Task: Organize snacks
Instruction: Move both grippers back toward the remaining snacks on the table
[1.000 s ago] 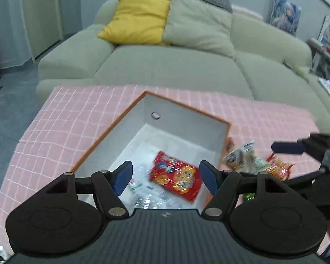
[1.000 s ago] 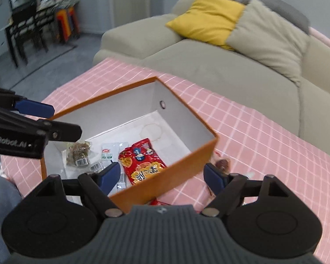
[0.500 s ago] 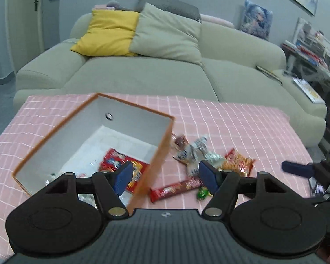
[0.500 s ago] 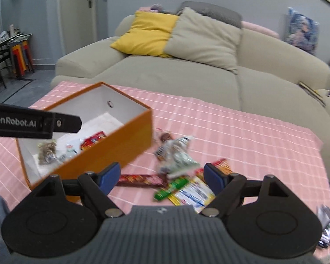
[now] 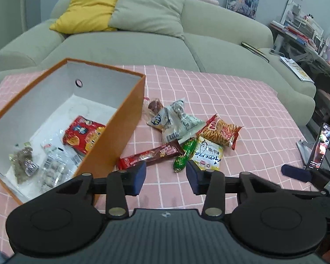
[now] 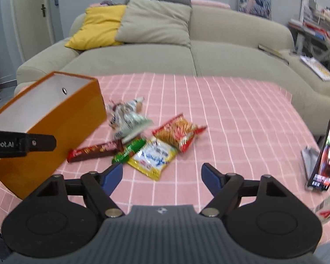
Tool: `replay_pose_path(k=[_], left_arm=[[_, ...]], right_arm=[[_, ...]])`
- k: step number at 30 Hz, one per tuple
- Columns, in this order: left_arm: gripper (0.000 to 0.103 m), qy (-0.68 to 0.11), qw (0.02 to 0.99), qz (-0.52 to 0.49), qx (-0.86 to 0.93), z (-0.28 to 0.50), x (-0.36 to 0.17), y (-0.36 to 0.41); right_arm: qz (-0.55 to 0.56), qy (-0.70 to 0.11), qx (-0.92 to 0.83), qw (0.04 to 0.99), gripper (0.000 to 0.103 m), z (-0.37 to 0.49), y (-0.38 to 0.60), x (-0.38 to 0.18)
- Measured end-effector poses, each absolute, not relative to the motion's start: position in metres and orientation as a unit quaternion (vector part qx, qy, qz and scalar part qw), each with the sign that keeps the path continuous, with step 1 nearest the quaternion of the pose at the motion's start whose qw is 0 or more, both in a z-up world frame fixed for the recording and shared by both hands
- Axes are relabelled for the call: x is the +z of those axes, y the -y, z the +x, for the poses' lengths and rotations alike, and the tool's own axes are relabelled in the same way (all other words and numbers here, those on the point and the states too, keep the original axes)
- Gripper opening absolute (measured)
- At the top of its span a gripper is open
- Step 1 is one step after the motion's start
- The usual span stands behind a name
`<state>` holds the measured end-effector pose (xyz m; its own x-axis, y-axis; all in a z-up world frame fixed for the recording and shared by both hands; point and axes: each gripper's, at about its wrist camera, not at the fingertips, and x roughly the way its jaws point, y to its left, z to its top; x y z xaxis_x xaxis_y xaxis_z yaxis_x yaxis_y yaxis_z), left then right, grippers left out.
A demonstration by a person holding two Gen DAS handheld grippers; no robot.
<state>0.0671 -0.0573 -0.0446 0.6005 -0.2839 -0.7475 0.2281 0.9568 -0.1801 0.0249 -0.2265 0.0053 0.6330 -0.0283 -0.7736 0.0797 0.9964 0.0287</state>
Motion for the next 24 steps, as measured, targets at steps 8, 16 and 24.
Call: replay_pose_path(k=[8, 16, 24], left_arm=[[0.062, -0.442, 0.884, -0.020, -0.148, 0.084, -0.064, 0.067], [0.066, -0.473, 0.866, 0.011, -0.161, 0.114, -0.081, 0.077], [0.067, -0.488, 0.842, 0.086, -0.211, 0.153, -0.103, 0.094]], right_arm=[[0.054, -0.461, -0.030, 0.885, 0.076, 0.041, 0.234, -0.018], [0.080, -0.487, -0.028, 0.869, 0.076, 0.074, 0.242, -0.039], [0.061, -0.494, -0.012, 0.867, 0.076, 0.114, 0.249, -0.058]])
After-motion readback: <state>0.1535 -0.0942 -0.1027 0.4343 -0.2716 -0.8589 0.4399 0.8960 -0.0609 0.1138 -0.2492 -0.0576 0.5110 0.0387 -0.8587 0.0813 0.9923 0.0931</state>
